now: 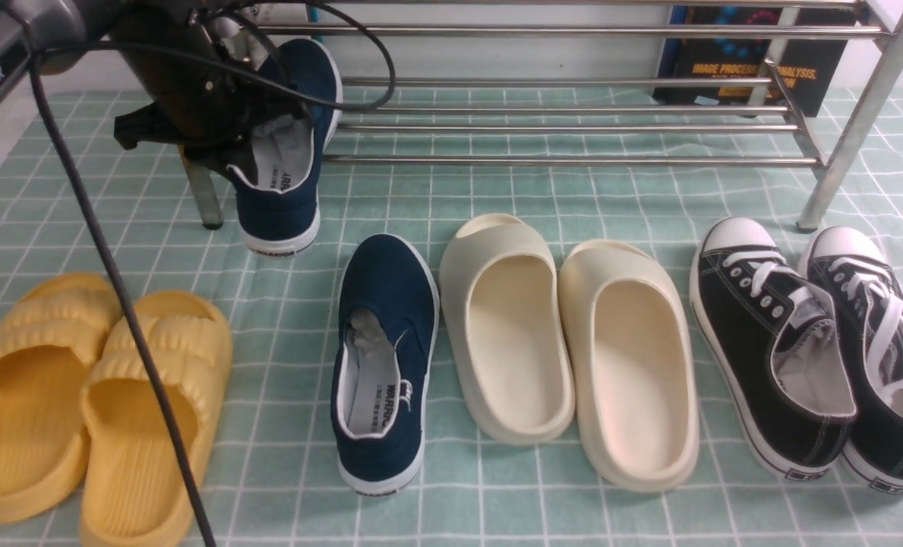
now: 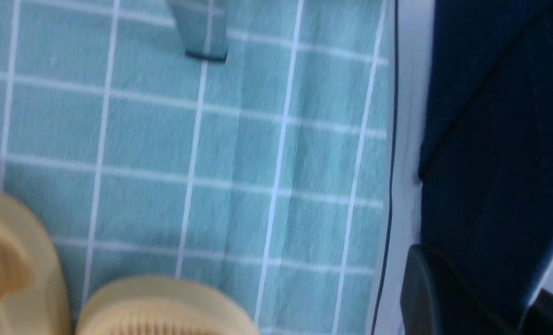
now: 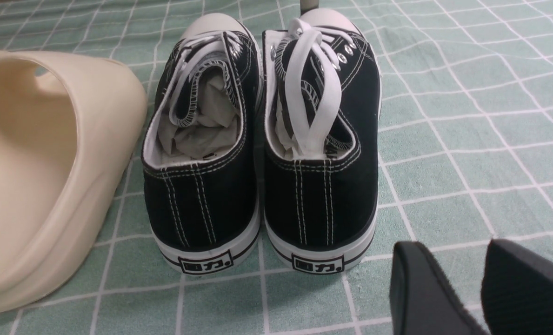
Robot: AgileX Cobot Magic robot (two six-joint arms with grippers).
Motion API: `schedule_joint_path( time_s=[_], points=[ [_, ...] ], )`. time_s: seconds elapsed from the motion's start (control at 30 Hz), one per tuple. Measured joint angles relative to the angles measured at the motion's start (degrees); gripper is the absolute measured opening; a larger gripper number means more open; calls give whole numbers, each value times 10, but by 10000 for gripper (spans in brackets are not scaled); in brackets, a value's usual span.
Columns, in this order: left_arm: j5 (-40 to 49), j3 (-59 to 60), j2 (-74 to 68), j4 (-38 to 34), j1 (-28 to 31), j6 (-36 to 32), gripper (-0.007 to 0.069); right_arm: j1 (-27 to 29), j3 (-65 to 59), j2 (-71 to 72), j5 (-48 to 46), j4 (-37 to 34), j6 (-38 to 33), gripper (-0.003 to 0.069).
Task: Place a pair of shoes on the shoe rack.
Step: Use the left arm to put a shoe into the shoe rack
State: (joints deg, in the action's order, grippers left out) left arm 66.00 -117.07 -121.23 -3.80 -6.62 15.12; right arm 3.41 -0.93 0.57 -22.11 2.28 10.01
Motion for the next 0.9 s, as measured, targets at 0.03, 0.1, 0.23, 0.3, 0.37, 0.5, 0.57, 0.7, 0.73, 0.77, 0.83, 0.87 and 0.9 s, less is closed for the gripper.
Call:
schedule_joint_path(
  time_s=[0.03, 0.1, 0.23, 0.3, 0.37, 0.5, 0.57, 0.7, 0.73, 0.77, 0.83, 0.87, 0.9],
  points=[
    [0, -5, -4, 1, 0, 0, 11, 0, 0, 0, 0, 0, 0, 239],
    [-3, -24, -19, 4, 0, 0, 11, 0, 0, 0, 0, 0, 0, 239],
    [-16, -49, -47, 20, 0, 1, 11, 0, 0, 0, 0, 0, 0, 239],
    [-20, -52, -54, 23, 0, 5, 11, 0, 0, 0, 0, 0, 0, 239],
    [-26, -54, -56, 24, 0, 10, 11, 0, 0, 0, 0, 0, 0, 239],
    [-50, -54, -57, 25, 0, 18, 11, 0, 0, 0, 0, 0, 0, 239],
    [-57, -54, -57, 26, 0, 20, 11, 0, 0, 0, 0, 0, 0, 239],
    [-59, -54, -57, 26, 0, 22, 11, 0, 0, 0, 0, 0, 0, 239],
    [-58, -54, -57, 26, -1, 22, 11, 0, 0, 0, 0, 0, 0, 239],
    [-57, -54, -57, 26, -1, 22, 14, 0, 0, 0, 0, 0, 0, 239],
    [-51, -54, -57, 26, -1, 22, 20, 0, 0, 0, 0, 0, 0, 239],
    [-49, -54, -57, 27, -1, 22, 26, 0, 0, 0, 0, 0, 0, 239],
    [-46, -54, -57, 27, -1, 22, 36, 0, 0, 0, 0, 0, 0, 239]
  ],
)
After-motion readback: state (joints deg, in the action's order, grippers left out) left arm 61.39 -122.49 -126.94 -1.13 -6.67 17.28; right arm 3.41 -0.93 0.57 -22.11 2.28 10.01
